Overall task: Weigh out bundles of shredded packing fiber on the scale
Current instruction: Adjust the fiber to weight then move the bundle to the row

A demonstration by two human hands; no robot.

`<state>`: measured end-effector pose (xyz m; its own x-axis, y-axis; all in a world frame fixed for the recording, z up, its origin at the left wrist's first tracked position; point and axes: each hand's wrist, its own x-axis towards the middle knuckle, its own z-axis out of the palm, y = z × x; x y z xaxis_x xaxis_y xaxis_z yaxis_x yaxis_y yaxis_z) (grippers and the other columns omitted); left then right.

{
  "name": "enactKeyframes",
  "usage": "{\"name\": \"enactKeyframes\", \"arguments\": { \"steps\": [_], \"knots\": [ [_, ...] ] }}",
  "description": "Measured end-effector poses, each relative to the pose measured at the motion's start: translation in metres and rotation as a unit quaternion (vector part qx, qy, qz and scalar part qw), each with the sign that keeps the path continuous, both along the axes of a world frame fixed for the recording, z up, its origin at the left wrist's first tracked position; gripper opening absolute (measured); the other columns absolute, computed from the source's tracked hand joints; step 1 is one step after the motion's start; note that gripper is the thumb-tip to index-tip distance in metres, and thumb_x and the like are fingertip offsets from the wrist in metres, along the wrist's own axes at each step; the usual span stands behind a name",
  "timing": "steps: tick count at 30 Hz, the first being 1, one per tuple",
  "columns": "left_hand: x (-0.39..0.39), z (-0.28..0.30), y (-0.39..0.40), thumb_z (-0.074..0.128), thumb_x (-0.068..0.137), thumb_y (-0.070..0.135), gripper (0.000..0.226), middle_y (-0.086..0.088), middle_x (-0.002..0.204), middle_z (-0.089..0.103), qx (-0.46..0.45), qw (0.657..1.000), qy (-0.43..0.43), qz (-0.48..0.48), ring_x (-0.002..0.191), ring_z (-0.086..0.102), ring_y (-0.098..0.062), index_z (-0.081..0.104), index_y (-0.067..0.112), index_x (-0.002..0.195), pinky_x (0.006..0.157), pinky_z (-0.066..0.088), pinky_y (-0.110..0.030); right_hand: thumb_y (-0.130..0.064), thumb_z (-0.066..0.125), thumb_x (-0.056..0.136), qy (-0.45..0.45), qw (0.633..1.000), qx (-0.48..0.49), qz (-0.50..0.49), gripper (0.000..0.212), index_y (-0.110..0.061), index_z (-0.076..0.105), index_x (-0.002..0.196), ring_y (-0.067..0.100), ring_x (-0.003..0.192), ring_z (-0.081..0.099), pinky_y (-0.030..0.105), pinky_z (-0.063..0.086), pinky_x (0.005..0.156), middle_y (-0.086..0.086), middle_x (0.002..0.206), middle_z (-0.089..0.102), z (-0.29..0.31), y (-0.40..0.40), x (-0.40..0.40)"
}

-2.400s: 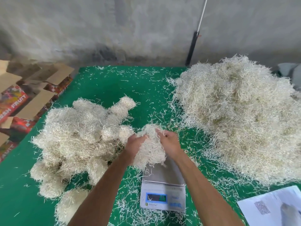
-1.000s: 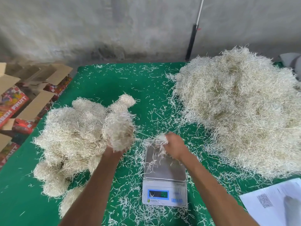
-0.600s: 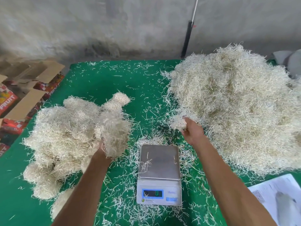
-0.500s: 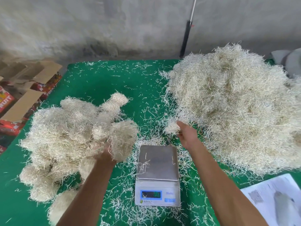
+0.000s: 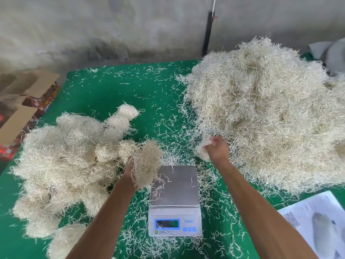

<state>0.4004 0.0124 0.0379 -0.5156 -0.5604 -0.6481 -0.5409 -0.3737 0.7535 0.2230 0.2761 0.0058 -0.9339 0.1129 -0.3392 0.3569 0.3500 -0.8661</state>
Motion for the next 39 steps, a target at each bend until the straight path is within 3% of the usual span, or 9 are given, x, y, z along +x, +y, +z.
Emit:
{"name": "enactKeyframes", "arguments": {
  "steps": [3, 5, 8, 13, 15, 20, 27, 31, 39],
  "knots": [
    [0.000, 0.002, 0.000, 0.060, 0.092, -0.004, 0.078, 0.006, 0.072, 0.056, 0.014, 0.999, -0.032, -0.009, 0.043, 0.052, -0.003, 0.023, 0.016, 0.157, 0.035, 0.039, -0.011, 0.005, 0.061, 0.094, 0.111, 0.977, 0.162, 0.076, 0.034, -0.005, 0.058, 0.126, 0.006, 0.079, 0.053, 0.009, 0.051, 0.061, 0.014, 0.128, 0.055, -0.010, 0.011, -0.002],
    [0.003, -0.006, 0.000, 0.060, 0.091, -0.005, 0.077, 0.001, 0.083, 0.061, 0.001, 0.999, -0.021, -0.039, 0.050, 0.052, -0.001, 0.023, 0.013, 0.157, 0.038, 0.040, -0.013, -0.007, 0.062, 0.096, 0.144, 0.949, 0.245, 0.135, 0.029, -0.015, 0.060, 0.124, 0.010, 0.086, 0.065, 0.036, 0.051, 0.105, 0.001, 0.101, 0.069, -0.011, 0.018, -0.004],
    [-0.001, 0.004, 0.016, 0.055, 0.097, 0.000, 0.065, 0.000, 0.086, 0.060, -0.031, 0.999, -0.010, -0.022, 0.062, 0.060, -0.008, 0.028, 0.013, 0.154, 0.039, 0.042, -0.018, -0.037, 0.050, 0.106, 0.176, 0.894, 0.353, 0.213, 0.026, -0.027, 0.058, 0.128, 0.009, 0.094, 0.072, 0.040, -0.003, 0.129, -0.005, 0.078, 0.073, -0.010, 0.024, -0.005],
    [-0.017, 0.020, 0.044, 0.039, 0.108, 0.019, 0.046, -0.022, 0.107, 0.071, -0.020, 0.995, 0.000, -0.101, 0.086, 0.074, -0.026, 0.033, 0.008, 0.152, 0.067, 0.061, -0.039, -0.034, 0.037, 0.111, 0.269, 0.876, 0.318, 0.243, 0.044, -0.017, 0.064, 0.081, 0.013, 0.060, 0.057, 0.043, 0.041, 0.108, 0.003, 0.058, 0.052, 0.005, 0.006, 0.020],
    [-0.029, 0.028, 0.056, 0.030, 0.110, 0.027, 0.050, -0.021, 0.153, 0.041, -0.005, 0.997, -0.015, -0.070, 0.129, 0.056, -0.029, 0.030, 0.004, 0.153, 0.101, 0.047, -0.039, -0.046, 0.026, 0.111, 0.271, 0.887, 0.224, 0.299, 0.058, -0.011, 0.061, 0.082, 0.018, 0.064, 0.055, 0.036, 0.049, 0.083, 0.003, 0.067, 0.055, 0.018, -0.008, 0.041],
    [-0.021, 0.016, 0.057, 0.048, 0.105, 0.025, 0.018, -0.004, 0.096, 0.072, -0.015, 0.981, 0.063, -0.182, 0.053, 0.067, -0.003, 0.057, 0.024, 0.120, 0.046, 0.054, -0.018, -0.092, 0.032, 0.087, 0.092, 0.898, 0.076, 0.423, 0.096, -0.035, 0.019, 0.163, 0.008, 0.144, 0.031, 0.043, 0.026, 0.121, -0.009, 0.169, 0.021, 0.032, -0.046, 0.104],
    [0.009, 0.006, 0.041, 0.043, 0.101, 0.052, 0.068, -0.022, 0.154, 0.034, 0.134, 0.969, 0.057, -0.199, 0.141, 0.039, -0.035, 0.028, 0.014, 0.155, 0.094, 0.055, -0.041, -0.019, 0.068, 0.096, 0.182, 0.877, 0.221, 0.386, 0.066, -0.025, 0.040, 0.155, 0.020, 0.099, 0.066, 0.046, 0.055, 0.099, 0.009, 0.149, 0.051, 0.026, -0.061, 0.129],
    [0.036, -0.002, 0.022, 0.054, 0.100, 0.005, 0.049, -0.014, 0.147, 0.045, 0.038, 0.966, 0.105, -0.234, 0.136, 0.044, -0.036, 0.038, 0.021, 0.144, 0.097, 0.052, -0.047, -0.051, 0.063, 0.098, 0.234, 0.878, 0.222, 0.355, 0.073, -0.021, 0.034, 0.159, 0.017, 0.084, 0.067, 0.048, 0.051, 0.105, 0.008, 0.146, 0.056, 0.024, -0.059, 0.132],
    [0.067, -0.022, 0.011, 0.047, 0.102, 0.000, 0.032, -0.014, 0.141, 0.054, -0.066, 0.970, 0.105, -0.208, 0.123, 0.054, -0.024, 0.054, 0.012, 0.130, 0.091, 0.050, -0.031, -0.085, 0.049, 0.084, 0.210, 0.884, 0.256, 0.329, 0.090, -0.026, 0.044, 0.152, 0.028, 0.134, 0.055, 0.056, 0.043, 0.114, 0.008, 0.148, 0.055, 0.016, -0.040, 0.143]
  ]
}}
